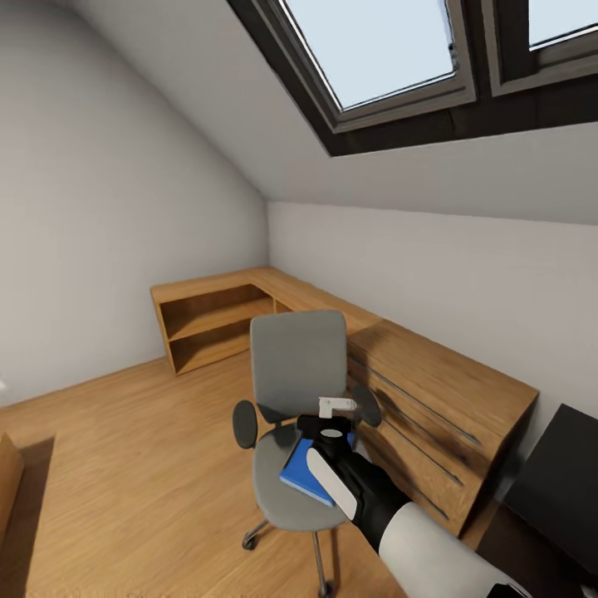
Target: In the bedroom, organize the workspace by keeping the computer under the desk, ensuring the monitor is on the desk, placing the keyboard on the desk next to the monitor, placing the mouse on the desk next to the keyboard, moving the folder from the swivel chair onto the desk next to the mouse, stacking the notebook on top of the folder with the pen on top of the notebook, and positioning the swivel chair next to the desk.
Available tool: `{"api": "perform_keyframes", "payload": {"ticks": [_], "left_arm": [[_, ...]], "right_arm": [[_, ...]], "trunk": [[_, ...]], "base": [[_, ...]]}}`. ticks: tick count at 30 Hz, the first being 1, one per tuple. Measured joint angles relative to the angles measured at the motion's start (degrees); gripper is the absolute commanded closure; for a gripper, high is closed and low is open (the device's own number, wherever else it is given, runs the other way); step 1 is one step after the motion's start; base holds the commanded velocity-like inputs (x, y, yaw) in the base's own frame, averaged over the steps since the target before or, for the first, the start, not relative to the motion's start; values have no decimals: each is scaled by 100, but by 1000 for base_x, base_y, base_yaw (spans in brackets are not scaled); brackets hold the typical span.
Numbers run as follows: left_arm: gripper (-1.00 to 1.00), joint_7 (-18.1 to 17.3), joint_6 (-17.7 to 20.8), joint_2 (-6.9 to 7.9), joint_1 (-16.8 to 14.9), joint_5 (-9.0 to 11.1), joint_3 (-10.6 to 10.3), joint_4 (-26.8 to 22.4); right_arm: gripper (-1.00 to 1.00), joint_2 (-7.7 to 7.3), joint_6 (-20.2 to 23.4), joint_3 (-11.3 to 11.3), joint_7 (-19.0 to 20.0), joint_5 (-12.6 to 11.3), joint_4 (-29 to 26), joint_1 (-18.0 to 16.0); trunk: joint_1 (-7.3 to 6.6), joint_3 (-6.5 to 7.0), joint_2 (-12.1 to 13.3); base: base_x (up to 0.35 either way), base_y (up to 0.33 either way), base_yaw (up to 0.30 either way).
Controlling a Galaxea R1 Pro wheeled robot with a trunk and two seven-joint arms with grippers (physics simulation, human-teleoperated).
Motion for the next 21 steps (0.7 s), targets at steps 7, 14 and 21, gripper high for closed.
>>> {"api": "perform_keyframes", "payload": {"ticks": [7,14,21], "left_arm": [[-100,0,-5,0,0,1,0,1],[-100,0,-6,-1,0,1,0,1],[-100,-1,2,2,0,0,-14,1]], "right_arm": [[-100,0,-108,-17,28,2,-1,0],[-100,0,-222,-17,34,-3,87,0],[-100,0,-257,-16,35,10,180,0]], "trunk": [[-1,-7,-1],[-3,-7,-1],[0,-8,-1]], "base": [[60,0,76],[255,0,8],[57,0,0]]}}
